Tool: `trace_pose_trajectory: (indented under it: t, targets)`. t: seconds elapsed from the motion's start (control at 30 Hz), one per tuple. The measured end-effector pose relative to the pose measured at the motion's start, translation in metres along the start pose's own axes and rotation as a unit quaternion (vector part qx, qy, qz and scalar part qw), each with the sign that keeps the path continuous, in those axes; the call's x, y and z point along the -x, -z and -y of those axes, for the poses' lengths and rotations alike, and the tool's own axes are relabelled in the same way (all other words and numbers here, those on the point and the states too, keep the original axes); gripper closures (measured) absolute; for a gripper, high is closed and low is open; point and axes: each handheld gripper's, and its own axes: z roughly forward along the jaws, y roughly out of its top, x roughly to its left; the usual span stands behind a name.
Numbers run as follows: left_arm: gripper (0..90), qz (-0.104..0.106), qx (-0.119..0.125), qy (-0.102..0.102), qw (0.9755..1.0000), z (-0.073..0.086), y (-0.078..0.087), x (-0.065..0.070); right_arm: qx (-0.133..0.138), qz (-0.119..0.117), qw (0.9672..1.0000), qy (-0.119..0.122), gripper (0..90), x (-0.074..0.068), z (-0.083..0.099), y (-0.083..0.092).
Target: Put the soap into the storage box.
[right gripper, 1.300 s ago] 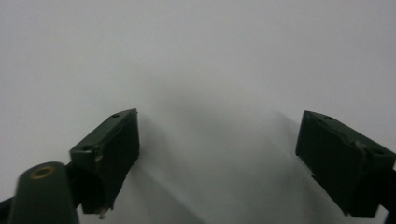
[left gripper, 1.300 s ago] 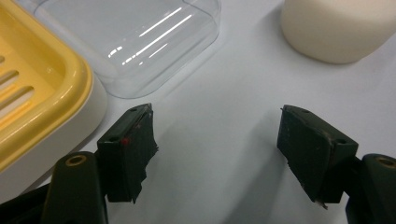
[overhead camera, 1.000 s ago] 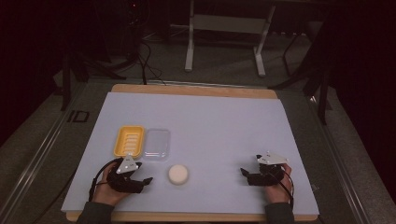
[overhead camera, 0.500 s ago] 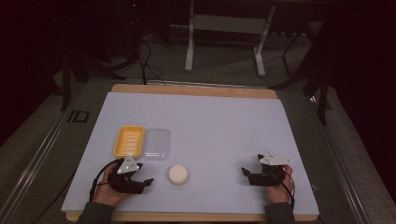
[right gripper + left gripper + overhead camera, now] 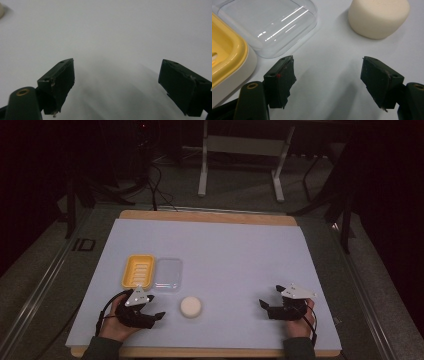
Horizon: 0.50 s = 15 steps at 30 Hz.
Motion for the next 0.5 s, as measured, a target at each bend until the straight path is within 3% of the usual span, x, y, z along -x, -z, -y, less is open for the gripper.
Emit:
trace_pose_trajectory:
  t: [0.5]
  targets:
    - [27.0,-0.001,-0.016,-0.027,0.9995,-0.0102,0.0075,0.0041,0.017,0.003,0.9998,0.004,13.9,-0.0011,0.0014,0.0032]
